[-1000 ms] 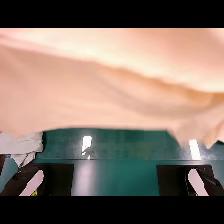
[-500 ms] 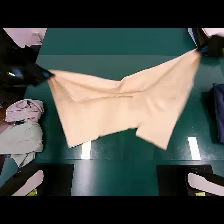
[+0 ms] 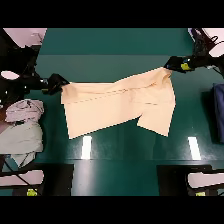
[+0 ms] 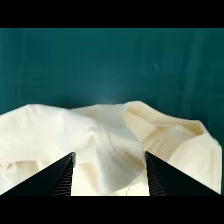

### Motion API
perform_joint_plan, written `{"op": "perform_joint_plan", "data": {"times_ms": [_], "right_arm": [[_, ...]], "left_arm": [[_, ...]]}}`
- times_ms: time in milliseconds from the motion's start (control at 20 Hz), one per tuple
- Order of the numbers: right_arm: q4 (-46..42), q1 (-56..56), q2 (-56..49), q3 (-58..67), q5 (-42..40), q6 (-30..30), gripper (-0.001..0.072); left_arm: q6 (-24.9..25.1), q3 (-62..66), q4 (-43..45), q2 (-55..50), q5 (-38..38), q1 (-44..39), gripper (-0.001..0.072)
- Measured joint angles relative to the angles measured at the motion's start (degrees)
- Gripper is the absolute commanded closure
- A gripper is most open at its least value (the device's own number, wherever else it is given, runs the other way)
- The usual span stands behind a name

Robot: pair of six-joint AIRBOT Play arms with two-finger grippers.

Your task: Fold the shirts.

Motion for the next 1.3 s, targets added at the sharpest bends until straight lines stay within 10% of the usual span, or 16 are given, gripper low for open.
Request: {"op": "perform_joint_plan", "data": {"times_ms": [100, 350, 1250, 1300], "right_arm": [[-0.11, -1.25, -0.55, 2.51, 0.2, 0.13, 0.0357], [-0.2, -6.21, 0.0, 8.85, 12.52, -1.73, 0.0401], [2.8, -15.13, 21.31, -15.96, 14.56, -5.49, 0.0401], [2.82, -15.13, 21.46, -16.09, 14.43, -5.51, 0.0401]], "left_arm": [[0.15, 3.85, 2.16, -0.68, -1.84, 0.81, 0.0106], [-2.32, 7.54, 14.03, 3.04, -11.1, 3.15, 0.0105], [-10.12, -38.99, 11.87, 25.42, -9.29, -6.75, 0.0107], [-10.71, -39.45, 11.28, 25.51, -8.09, -8.11, 0.0223]]}}
